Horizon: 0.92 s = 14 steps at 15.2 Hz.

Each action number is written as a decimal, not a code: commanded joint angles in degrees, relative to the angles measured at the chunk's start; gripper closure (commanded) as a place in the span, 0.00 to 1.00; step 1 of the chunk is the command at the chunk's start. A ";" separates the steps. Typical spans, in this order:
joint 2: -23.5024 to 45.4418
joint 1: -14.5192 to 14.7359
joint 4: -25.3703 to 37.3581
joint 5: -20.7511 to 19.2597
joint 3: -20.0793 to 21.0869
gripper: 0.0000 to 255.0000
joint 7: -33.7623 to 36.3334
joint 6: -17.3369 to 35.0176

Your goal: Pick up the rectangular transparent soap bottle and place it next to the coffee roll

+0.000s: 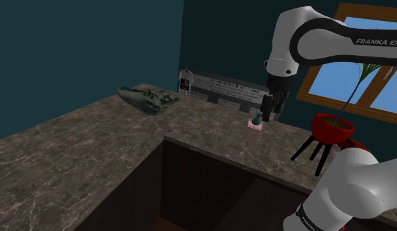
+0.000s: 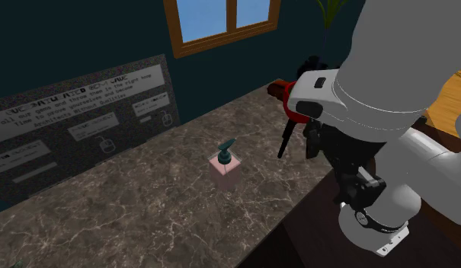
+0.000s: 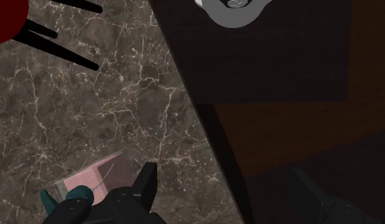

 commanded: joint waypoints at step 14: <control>18.55 -4.76 4.62 -8.33 -13.02 0.00 -13.46 16.65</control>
